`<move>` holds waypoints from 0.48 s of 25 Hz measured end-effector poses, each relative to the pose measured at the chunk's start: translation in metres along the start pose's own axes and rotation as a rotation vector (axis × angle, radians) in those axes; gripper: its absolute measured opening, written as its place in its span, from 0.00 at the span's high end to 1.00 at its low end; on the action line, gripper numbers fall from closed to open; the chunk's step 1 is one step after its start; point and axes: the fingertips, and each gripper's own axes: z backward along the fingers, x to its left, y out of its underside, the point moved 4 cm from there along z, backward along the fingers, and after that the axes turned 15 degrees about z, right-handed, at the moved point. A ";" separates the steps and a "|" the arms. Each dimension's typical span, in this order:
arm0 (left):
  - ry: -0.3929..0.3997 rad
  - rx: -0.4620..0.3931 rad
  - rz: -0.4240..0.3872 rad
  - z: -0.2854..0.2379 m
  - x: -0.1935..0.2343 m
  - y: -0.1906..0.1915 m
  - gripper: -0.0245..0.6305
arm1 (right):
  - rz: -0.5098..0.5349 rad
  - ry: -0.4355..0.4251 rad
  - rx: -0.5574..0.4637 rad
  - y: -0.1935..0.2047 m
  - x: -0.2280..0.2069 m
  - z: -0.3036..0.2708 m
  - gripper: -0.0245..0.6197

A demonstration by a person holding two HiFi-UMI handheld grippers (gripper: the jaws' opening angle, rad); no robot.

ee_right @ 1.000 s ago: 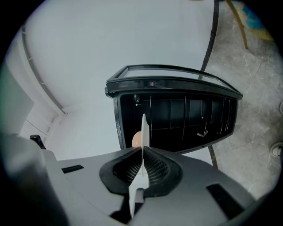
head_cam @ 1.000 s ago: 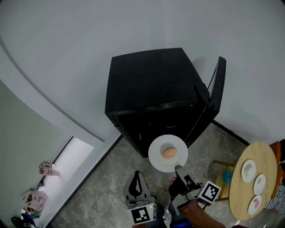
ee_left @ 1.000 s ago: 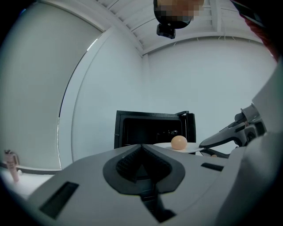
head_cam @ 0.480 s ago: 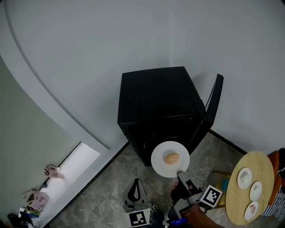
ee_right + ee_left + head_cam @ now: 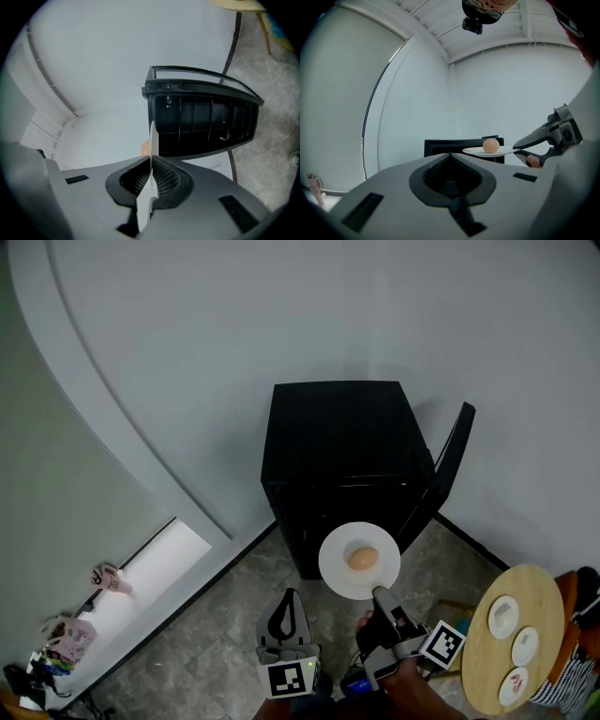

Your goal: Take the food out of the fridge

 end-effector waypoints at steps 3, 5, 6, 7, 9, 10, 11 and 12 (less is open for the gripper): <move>0.009 -0.022 0.032 0.003 -0.006 -0.009 0.94 | 0.006 -0.005 -0.005 -0.001 0.007 0.006 0.92; 0.017 -0.016 0.025 0.005 -0.008 -0.010 0.94 | 0.009 -0.009 -0.006 -0.001 0.011 0.009 0.91; 0.020 -0.015 0.024 0.005 -0.009 -0.011 0.94 | 0.011 -0.011 -0.007 -0.001 0.013 0.010 0.92; 0.021 -0.021 0.034 0.005 -0.010 -0.013 0.94 | 0.013 -0.013 -0.007 -0.001 0.014 0.010 0.91; 0.022 -0.015 0.024 0.005 -0.009 -0.014 0.94 | 0.020 -0.018 -0.008 -0.001 0.017 0.010 0.91; 0.020 -0.015 0.023 0.005 -0.008 -0.016 0.94 | 0.024 -0.021 -0.007 -0.001 0.018 0.010 0.91; 0.019 -0.022 0.031 0.005 -0.008 -0.018 0.94 | 0.026 -0.023 -0.007 0.000 0.018 0.010 0.91; 0.022 -0.022 0.027 0.005 -0.007 -0.018 0.94 | 0.028 -0.024 -0.006 0.000 0.018 0.010 0.91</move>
